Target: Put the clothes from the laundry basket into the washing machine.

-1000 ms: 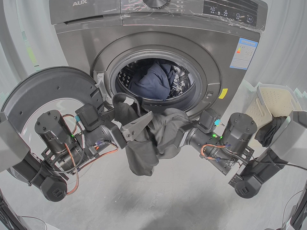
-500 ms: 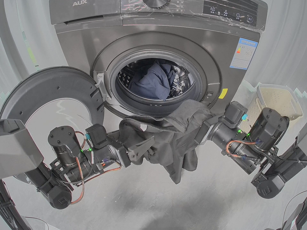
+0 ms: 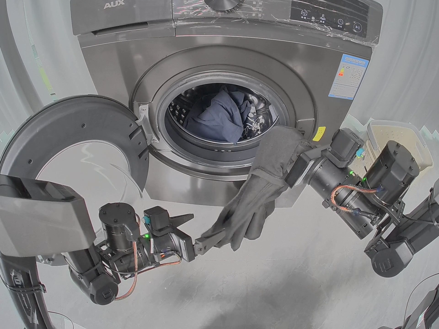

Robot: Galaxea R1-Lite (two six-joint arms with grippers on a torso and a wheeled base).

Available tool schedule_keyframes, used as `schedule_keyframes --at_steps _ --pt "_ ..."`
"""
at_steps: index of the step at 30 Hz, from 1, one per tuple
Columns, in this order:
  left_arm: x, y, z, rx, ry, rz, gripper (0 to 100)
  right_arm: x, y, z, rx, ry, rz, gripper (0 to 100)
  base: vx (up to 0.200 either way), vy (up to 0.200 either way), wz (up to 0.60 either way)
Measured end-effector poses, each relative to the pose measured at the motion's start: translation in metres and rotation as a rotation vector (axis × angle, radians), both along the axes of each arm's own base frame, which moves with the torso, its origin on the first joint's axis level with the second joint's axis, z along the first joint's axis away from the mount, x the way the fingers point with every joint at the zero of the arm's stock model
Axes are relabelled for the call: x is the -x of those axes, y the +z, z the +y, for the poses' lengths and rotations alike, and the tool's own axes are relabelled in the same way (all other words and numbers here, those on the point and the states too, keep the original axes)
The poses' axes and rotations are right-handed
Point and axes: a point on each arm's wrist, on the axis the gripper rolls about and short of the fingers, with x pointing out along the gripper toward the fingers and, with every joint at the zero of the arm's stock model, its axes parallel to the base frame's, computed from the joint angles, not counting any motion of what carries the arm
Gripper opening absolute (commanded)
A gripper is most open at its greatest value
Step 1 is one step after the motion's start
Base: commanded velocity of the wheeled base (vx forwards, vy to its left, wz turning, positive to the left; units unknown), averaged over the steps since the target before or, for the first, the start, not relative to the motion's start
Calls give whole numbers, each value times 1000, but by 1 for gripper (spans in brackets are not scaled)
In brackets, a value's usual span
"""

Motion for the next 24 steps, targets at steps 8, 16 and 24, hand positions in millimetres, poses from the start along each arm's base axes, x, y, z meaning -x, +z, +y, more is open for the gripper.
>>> schedule_keyframes --at_steps 8,16,24 --pt "-9 -33 -8 -108 -26 1 100 -2 3 0 -10 -8 -5 0 0 0 0" --pt "-8 -48 -20 -127 -63 24 100 -8 6 2 -28 -49 -7 0 0 0 0" --pt "-8 -52 -31 -124 -89 16 100 -12 8 5 -42 -52 -14 0 0 0 0"
